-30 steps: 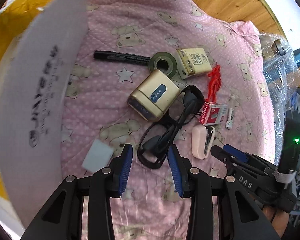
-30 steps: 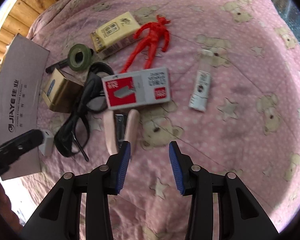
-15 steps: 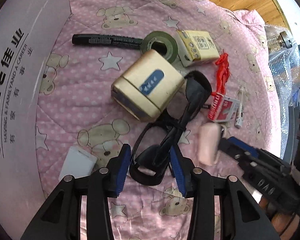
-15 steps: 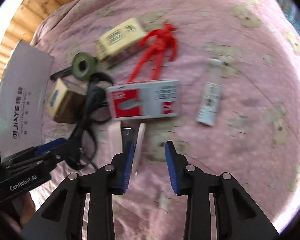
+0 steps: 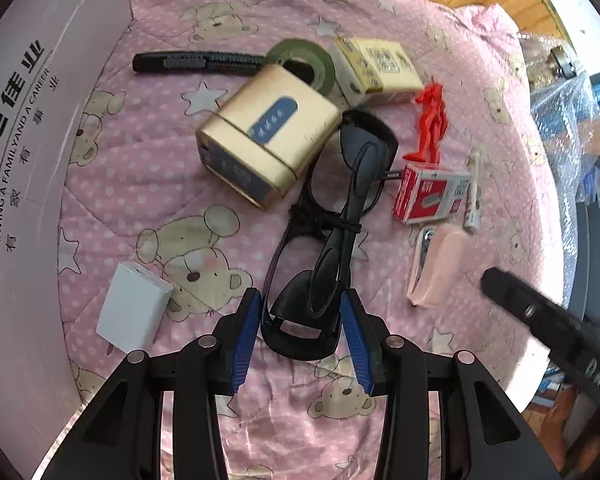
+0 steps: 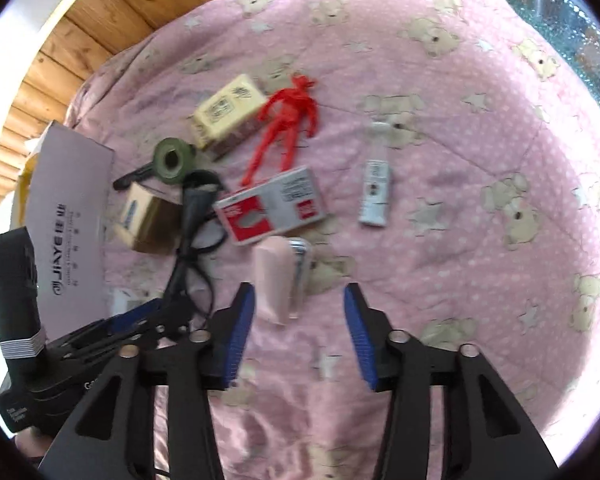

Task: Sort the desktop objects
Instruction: 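Grasp the black glasses with the left gripper while the right gripper grasps the pink cylinder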

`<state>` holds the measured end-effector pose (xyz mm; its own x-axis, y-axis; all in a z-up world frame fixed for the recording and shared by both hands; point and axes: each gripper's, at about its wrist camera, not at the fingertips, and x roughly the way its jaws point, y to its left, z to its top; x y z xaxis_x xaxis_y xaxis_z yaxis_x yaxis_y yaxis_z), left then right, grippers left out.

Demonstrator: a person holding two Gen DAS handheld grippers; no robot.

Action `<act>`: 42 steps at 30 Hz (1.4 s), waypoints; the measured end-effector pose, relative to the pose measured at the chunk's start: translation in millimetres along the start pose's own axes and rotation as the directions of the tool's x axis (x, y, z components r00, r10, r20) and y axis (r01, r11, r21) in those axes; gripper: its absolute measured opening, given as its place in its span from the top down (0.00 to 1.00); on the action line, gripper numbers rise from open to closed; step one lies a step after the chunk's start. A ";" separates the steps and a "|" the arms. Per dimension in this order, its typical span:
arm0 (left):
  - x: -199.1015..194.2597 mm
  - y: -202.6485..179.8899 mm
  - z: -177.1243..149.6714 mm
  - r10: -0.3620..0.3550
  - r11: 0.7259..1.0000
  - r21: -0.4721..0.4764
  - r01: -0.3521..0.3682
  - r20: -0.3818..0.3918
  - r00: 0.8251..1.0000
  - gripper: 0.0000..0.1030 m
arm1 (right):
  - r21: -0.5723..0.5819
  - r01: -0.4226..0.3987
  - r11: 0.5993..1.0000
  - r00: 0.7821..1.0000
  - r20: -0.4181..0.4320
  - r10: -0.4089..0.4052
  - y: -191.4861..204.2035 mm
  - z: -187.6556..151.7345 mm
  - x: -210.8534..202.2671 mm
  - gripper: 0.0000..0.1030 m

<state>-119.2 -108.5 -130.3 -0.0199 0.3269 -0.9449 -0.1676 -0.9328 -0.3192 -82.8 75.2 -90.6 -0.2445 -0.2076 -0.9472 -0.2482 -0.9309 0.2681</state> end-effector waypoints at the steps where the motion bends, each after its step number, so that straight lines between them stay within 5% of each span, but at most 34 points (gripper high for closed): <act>1: -2.2 1.2 1.1 -0.013 1.000 -0.007 0.013 0.010 1.000 0.58 | -0.005 -0.002 1.000 1.000 -0.009 0.002 -0.6 -2.8 2.8 0.46; 12: 7.3 -0.5 14.4 -0.057 0.998 0.002 0.057 0.015 0.998 0.57 | -0.002 0.054 0.999 0.996 -0.078 -0.054 -14.6 -1.7 44.3 0.47; 14: 10.8 -3.4 16.4 -0.061 0.998 0.006 0.061 0.016 0.998 0.57 | -0.001 0.049 0.999 0.996 -0.080 -0.049 -19.1 -2.1 45.8 0.52; 16: 13.4 -11.2 15.5 -0.065 0.998 0.022 0.065 0.025 0.998 0.58 | -0.013 0.046 0.999 0.996 -0.081 -0.046 -19.1 -2.6 46.1 0.72; 17: 9.8 -10.0 10.3 -0.065 0.998 0.029 0.064 0.033 0.997 0.59 | -0.020 0.033 0.999 0.996 -0.084 -0.034 -17.7 -2.5 46.0 0.75; 36: -43.1 -12.3 6.6 -0.096 0.995 0.008 0.096 0.121 0.988 0.66 | -0.025 -0.014 1.000 1.000 -0.028 0.013 -10.6 -5.6 7.6 0.76; 42: -17.5 -19.5 8.0 -0.067 0.997 0.049 0.065 0.045 0.997 0.65 | -0.029 -0.008 1.000 1.000 -0.030 0.007 -9.1 -9.4 12.5 0.76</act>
<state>-123.5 -94.8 -107.0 -0.0525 0.3952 -0.9171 -0.2166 -0.9010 -0.3759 -74.8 78.3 -106.5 -0.2179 -0.2230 -0.9502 -0.2192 -0.9375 0.2703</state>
